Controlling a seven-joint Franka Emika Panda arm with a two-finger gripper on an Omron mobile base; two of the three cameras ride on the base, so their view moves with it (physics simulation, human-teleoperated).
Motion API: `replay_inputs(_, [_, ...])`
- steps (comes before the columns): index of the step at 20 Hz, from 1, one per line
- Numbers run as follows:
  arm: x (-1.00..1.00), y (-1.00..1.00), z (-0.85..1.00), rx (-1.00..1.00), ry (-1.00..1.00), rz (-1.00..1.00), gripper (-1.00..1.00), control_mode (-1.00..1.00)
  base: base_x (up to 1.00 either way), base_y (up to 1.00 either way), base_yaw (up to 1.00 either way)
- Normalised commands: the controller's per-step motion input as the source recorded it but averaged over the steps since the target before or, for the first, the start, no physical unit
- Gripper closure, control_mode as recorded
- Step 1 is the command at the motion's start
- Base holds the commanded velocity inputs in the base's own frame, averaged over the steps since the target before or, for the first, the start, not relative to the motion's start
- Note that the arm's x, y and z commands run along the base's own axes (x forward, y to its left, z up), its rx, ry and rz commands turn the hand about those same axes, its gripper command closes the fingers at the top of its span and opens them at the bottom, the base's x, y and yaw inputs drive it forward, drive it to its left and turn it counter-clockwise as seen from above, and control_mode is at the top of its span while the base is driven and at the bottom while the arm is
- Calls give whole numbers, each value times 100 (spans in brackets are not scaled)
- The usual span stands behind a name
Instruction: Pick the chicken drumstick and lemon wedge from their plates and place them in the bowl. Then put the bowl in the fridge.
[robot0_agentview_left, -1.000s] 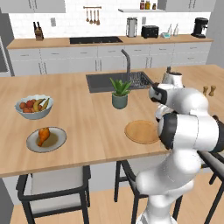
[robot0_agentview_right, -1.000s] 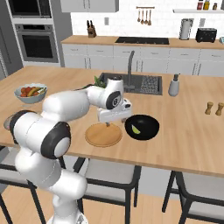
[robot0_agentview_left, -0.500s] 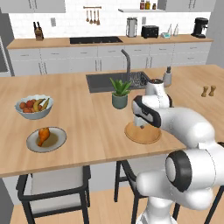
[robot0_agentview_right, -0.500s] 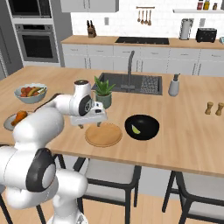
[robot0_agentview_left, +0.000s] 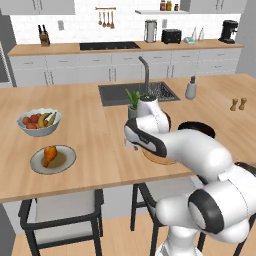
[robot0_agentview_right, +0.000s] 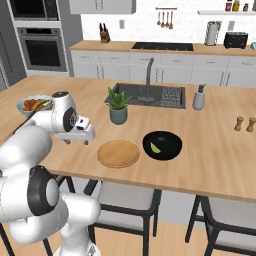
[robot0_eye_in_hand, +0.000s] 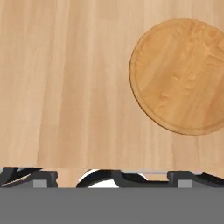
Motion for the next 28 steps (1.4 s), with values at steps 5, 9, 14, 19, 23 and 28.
replay_inputs(5, [1,100,6,0,-1,-10,-100,-100,0,0,0])
replay_inputs(9, [1,100,19,1,0,-7,-100,-100,0,0,0])
replay_inputs(14, [0,100,3,5,0,-5,-100,-100,0,0,0])
replay_inputs(19, [11,100,-1,12,0,-6,-100,-100,0,0,0])
replay_inputs(23, [20,97,0,7,0,-4,-100,-100,0,0,0])
replay_inputs(28, [28,87,-5,0,1,-3,-100,-100,0,0,0])
